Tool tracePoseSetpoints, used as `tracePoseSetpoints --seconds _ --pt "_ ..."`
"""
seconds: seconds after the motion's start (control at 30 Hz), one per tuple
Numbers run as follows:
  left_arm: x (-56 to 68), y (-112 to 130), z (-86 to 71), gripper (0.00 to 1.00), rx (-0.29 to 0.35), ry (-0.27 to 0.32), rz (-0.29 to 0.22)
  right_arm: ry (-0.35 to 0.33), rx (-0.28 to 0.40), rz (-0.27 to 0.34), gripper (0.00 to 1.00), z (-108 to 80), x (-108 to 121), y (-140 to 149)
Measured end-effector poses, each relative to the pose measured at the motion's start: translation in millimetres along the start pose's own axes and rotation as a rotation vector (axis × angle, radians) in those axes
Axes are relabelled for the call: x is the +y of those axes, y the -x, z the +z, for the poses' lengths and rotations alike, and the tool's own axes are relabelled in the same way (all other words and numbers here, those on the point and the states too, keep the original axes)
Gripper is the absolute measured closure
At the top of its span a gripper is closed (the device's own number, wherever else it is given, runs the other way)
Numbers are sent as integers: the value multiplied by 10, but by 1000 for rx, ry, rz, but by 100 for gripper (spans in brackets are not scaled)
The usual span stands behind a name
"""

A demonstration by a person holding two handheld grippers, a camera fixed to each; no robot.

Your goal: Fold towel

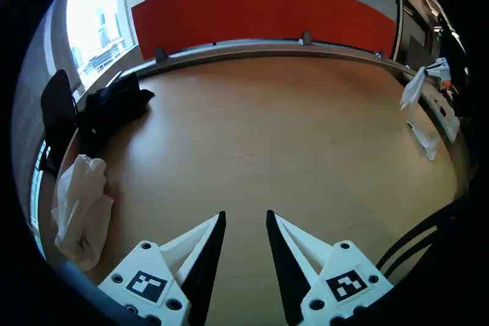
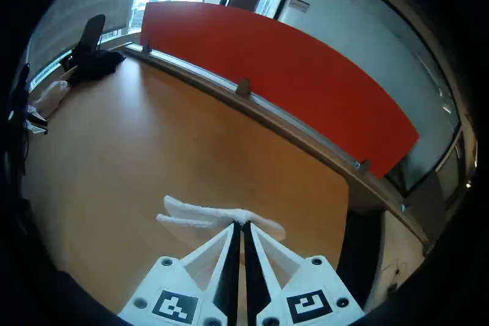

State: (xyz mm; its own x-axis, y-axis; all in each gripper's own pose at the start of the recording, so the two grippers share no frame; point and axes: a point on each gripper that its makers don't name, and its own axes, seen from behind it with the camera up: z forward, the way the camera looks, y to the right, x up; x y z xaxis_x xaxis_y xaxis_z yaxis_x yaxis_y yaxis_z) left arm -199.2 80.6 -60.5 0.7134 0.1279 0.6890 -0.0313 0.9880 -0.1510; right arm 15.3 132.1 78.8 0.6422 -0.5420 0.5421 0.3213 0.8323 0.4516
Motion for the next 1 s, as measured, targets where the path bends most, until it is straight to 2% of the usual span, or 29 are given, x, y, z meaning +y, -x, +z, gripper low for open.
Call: tracePoseSetpoints --seconds 0.5,1.0 --pt "50 -43 24 52 1 4 9 3 -17 21 96 -87 66 179" --pt "114 -64 20 52 1 13 24 21 -134 23 96 -322 203 997"
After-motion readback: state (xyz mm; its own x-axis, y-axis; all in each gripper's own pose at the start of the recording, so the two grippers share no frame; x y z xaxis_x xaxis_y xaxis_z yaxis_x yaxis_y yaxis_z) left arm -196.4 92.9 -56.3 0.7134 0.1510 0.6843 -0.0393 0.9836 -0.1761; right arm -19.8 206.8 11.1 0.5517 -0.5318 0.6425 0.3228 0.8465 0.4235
